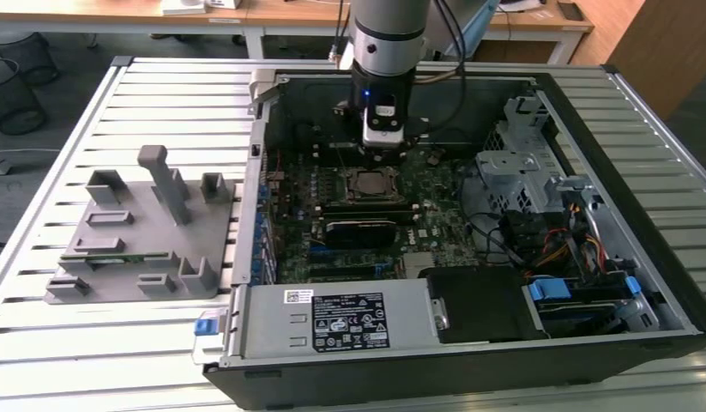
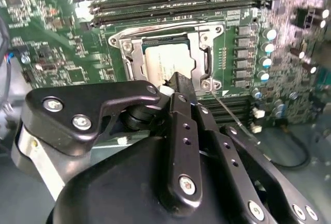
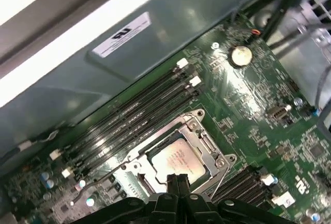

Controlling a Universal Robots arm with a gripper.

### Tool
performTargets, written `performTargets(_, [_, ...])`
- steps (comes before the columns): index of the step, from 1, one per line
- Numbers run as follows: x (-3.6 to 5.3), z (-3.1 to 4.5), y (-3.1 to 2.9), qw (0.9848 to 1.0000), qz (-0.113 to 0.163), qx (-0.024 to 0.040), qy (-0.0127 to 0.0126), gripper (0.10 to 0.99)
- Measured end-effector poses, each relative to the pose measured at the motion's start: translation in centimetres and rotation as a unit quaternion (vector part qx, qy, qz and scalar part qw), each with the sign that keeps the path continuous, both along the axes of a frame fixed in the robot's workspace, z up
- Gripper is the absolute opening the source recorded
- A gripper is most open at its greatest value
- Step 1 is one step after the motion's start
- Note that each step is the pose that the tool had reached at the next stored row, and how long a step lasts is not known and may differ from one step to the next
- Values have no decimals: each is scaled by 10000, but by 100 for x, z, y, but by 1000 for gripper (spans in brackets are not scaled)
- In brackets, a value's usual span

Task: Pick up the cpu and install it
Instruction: 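Install the first cpu locking lever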

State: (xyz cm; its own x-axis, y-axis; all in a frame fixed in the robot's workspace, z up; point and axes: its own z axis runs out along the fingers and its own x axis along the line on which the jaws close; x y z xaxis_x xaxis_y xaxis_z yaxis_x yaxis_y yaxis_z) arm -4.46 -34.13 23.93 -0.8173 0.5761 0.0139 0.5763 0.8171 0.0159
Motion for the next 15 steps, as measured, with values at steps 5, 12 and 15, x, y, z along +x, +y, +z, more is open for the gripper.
performTargets(5, [0,0,0,9990,458,0,0,106])
performTargets(12, [0,-1,0,9940,1093,0,0,106])
performTargets(15, [0,-1,0,9907,1360,0,0,106])
